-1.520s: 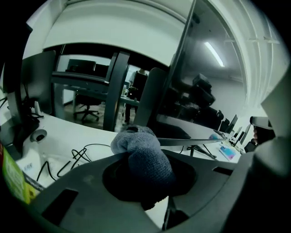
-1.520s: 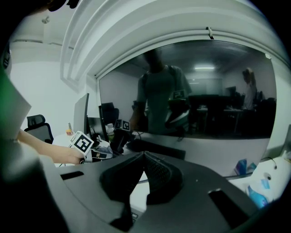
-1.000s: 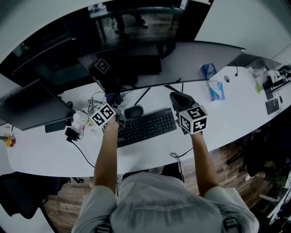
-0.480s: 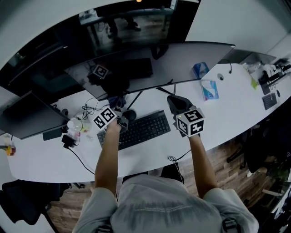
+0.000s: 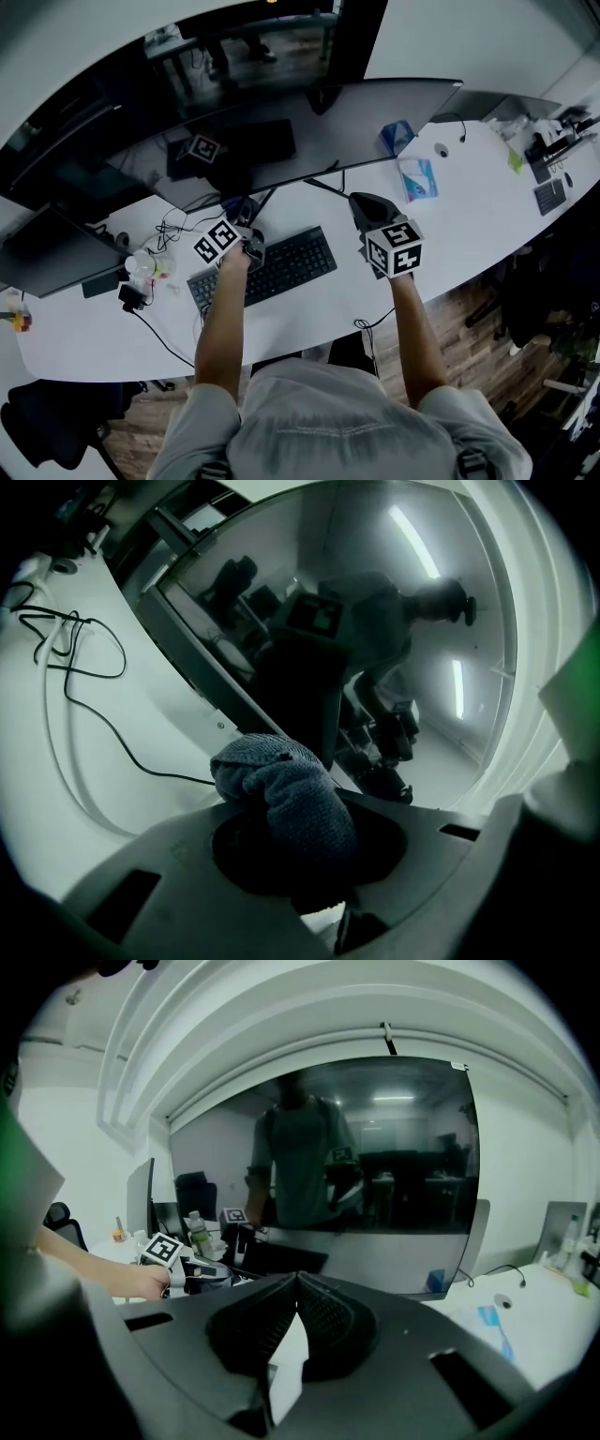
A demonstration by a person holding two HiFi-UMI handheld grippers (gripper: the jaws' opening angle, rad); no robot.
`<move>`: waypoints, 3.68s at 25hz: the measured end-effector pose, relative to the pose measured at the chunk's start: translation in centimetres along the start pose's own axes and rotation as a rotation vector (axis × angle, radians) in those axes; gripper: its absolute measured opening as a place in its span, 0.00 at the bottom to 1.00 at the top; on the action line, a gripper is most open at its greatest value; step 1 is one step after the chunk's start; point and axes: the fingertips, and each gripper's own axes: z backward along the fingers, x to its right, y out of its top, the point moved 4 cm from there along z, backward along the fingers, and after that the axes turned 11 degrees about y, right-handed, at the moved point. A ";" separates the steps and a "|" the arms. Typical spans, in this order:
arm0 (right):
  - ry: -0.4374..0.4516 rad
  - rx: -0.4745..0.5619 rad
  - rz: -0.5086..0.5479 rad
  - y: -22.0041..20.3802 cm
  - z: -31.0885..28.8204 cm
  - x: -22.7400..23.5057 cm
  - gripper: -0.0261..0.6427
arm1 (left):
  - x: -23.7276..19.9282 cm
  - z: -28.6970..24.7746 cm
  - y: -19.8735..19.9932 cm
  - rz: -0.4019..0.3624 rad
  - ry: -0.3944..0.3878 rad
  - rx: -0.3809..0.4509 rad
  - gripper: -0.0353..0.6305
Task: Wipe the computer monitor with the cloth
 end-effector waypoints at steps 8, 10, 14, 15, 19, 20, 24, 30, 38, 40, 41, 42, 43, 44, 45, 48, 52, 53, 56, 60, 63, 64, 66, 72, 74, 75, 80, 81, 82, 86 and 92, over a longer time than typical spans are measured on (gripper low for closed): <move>-0.005 -0.004 -0.017 -0.6 1.1 1.6 0.04 | 1.4 -0.6 -1.1 0.013 0.005 0.002 0.18; -0.005 -0.006 -0.020 -0.7 1.3 2.0 0.04 | 1.8 -0.9 -1.4 0.024 0.005 0.000 0.18; -0.007 -0.010 -0.029 -1.1 1.7 3.0 0.04 | 2.8 -1.7 -2.2 0.034 -0.015 -0.014 0.18; -0.008 -0.012 -0.030 -1.2 1.9 3.3 0.04 | 3.2 -2.0 -2.6 0.036 -0.021 -0.021 0.18; -0.015 -0.018 -0.038 -1.7 2.7 4.4 0.04 | 4.7 -3.0 -3.9 0.042 -0.033 -0.034 0.18; -0.016 -0.020 -0.038 -1.7 3.0 4.8 0.04 | 5.1 -3.3 -4.2 0.045 -0.035 -0.036 0.18; -0.022 -0.022 -0.042 -2.0 4.1 6.4 0.04 | 6.6 -4.2 -5.4 0.051 -0.043 -0.043 0.18; -0.038 -0.030 -0.050 -2.7 5.5 9.5 0.04 | 9.6 -6.3 -7.9 0.039 -0.073 -0.078 0.18; -0.035 -0.030 -0.054 -3.4 7.7 13.7 0.04 | 14.2 -9.2 -11.4 0.003 -0.099 -0.121 0.18; -0.052 -0.039 -0.058 -3.8 8.3 15.1 0.04 | 15.2 -9.9 -12.3 -0.008 -0.101 -0.128 0.18; -0.069 -0.046 -0.058 -4.0 8.6 16.0 0.04 | 15.7 -10.3 -12.7 -0.013 -0.103 -0.131 0.18; -0.084 -0.051 -0.056 -4.1 8.9 16.8 0.04 | 16.3 -10.7 -13.1 -0.018 -0.106 -0.133 0.18; -0.091 -0.052 -0.051 -4.2 9.2 17.5 0.04 | 16.8 -11.1 -13.5 -0.022 -0.109 -0.134 0.18; -0.091 -0.048 -0.047 -4.2 9.5 18.2 0.04 | 17.4 -11.4 -13.9 -0.025 -0.111 -0.135 0.18; -0.087 -0.045 -0.043 -4.2 9.7 18.8 0.04 | 17.9 -11.8 -14.4 -0.028 -0.114 -0.136 0.18; -0.074 -0.041 -0.032 -4.4 10.4 20.5 0.04 | 19.6 -13.0 -16.0 -0.036 -0.127 -0.140 0.18; -0.068 -0.032 -0.022 -4.7 11.2 22.5 0.04 | 22.0 -14.9 -17.9 -0.044 -0.162 -0.152 0.18; -0.069 -0.031 -0.020 -4.7 11.4 23.0 0.04 | 22.5 -15.4 -18.3 -0.045 -0.172 -0.154 0.18; -0.077 -0.035 -0.017 -5.3 12.8 24.2 0.04 | 24.4 -16.7 -19.9 -0.049 -0.202 -0.169 0.18; -0.105 -0.046 -0.023 -6.3 14.8 26.0 0.04 | 27.3 -18.9 -22.5 -0.050 -0.242 -0.200 0.18; -0.130 -0.046 -0.038 -7.1 16.0 27.0 0.04 | 29.2 -20.4 -24.0 -0.041 -0.260 -0.214 0.18; -0.137 -0.046 -0.039 -7.2 16.4 27.3 0.04 | 29.8 -20.7 -24.4 -0.033 -0.263 -0.214 0.18; -0.148 -0.046 -0.038 -7.3 17.2 27.8 0.04 | 30.8 -21.3 -25.2 -0.017 -0.266 -0.209 0.18; -0.183 -0.032 -0.043 -7.3 19.2 29.2 0.04 | 32.7 -22.0 -25.7 0.071 -0.229 -0.140 0.18; -0.186 -0.034 -0.037 -7.4 19.5 29.2 0.04 | 32.9 -21.8 -25.5 0.086 -0.225 -0.114 0.18; -0.187 -0.033 -0.035 -7.4 19.6 29.2 0.04 | 33.0 -21.7 -25.4 0.098 -0.229 -0.103 0.18; -0.203 -0.018 -0.043 -7.4 20.1 29.1 0.04 | 33.8 -21.1 -24.9 0.172 -0.271 -0.061 0.18; -0.205 -0.015 -0.044 -7.4 20.3 29.1 0.04 | 34.1 -21.0 -24.7 0.172 -0.281 -0.052 0.18; -0.207 -0.013 -0.043 -7.4 20.4 29.0 0.04 | 34.4 -20.8 -24.4 0.173 -0.292 -0.043 0.18; -0.195 -0.006 -0.047 -7.3 20.9 28.9 0.04 | 35.6 -20.4 -23.6 0.204 -0.337 -0.009 0.18; -0.201 0.013 -0.035 -6.6 21.5 28.7 0.04 | 37.5 -19.2 -22.3 0.119 -0.390 0.023 0.18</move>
